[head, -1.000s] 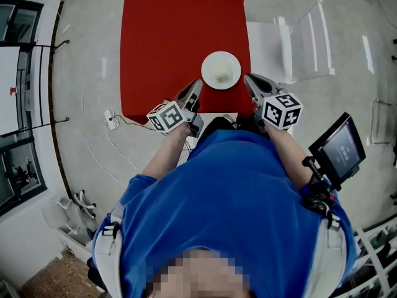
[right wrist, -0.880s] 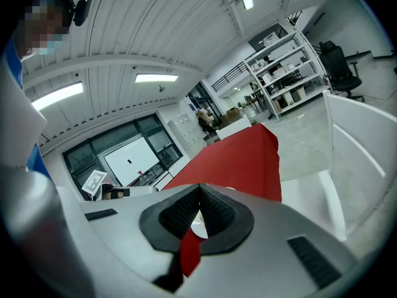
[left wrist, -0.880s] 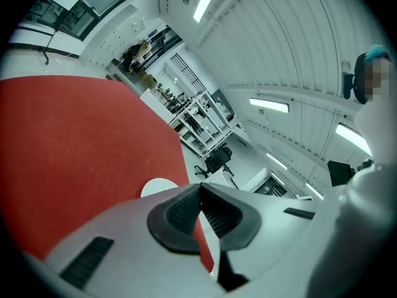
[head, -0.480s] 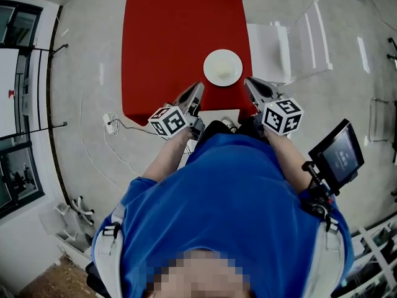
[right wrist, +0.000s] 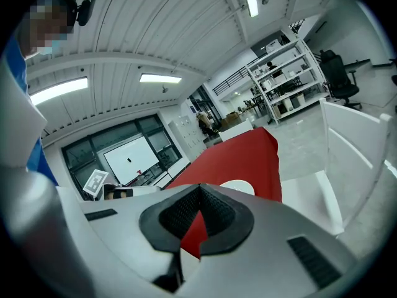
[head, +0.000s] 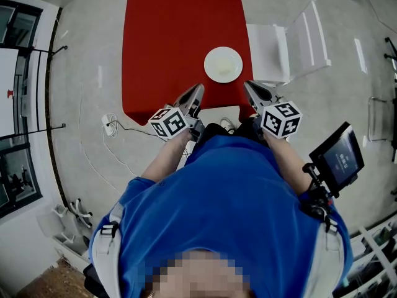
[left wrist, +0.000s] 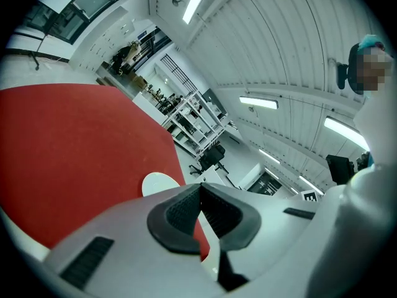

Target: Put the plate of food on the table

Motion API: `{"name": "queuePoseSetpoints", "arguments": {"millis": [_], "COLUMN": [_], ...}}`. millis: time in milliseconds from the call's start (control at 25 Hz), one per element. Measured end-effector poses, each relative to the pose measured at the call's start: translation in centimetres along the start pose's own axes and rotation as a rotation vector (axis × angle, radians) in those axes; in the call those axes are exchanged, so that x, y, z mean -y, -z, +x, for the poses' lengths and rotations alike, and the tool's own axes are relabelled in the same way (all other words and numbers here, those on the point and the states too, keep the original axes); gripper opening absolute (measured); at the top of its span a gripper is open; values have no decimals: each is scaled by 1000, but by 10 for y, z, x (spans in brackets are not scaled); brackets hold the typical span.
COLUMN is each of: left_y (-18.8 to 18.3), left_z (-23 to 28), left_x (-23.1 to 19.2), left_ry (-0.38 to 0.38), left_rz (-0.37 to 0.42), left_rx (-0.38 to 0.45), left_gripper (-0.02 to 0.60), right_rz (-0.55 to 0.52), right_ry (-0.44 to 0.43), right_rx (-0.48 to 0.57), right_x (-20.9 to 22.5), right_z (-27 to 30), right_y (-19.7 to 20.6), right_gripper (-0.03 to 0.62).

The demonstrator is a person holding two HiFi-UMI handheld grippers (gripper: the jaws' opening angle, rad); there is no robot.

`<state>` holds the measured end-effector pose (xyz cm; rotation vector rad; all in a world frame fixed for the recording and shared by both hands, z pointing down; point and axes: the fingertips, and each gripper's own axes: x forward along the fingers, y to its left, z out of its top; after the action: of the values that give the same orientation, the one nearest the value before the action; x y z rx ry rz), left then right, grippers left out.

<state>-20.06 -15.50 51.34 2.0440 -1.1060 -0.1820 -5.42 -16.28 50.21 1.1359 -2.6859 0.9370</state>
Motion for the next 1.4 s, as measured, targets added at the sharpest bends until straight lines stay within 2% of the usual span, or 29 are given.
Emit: {"name": "queuePoseSetpoints", "arguments": {"millis": [440, 1400], "left_y": [-2, -10], "left_z": [-9, -13], "left_x": [0, 0], "left_ry": [-14, -26], "left_rz": [11, 8], "left_rx": [30, 51], "left_gripper": [8, 8], "right_rz": [-35, -59], "right_ry": [-35, -48], "right_rx": [-15, -20], "right_x": [-12, -18], "right_z": [6, 10], "right_y": [2, -3], "right_gripper": [2, 2]}}
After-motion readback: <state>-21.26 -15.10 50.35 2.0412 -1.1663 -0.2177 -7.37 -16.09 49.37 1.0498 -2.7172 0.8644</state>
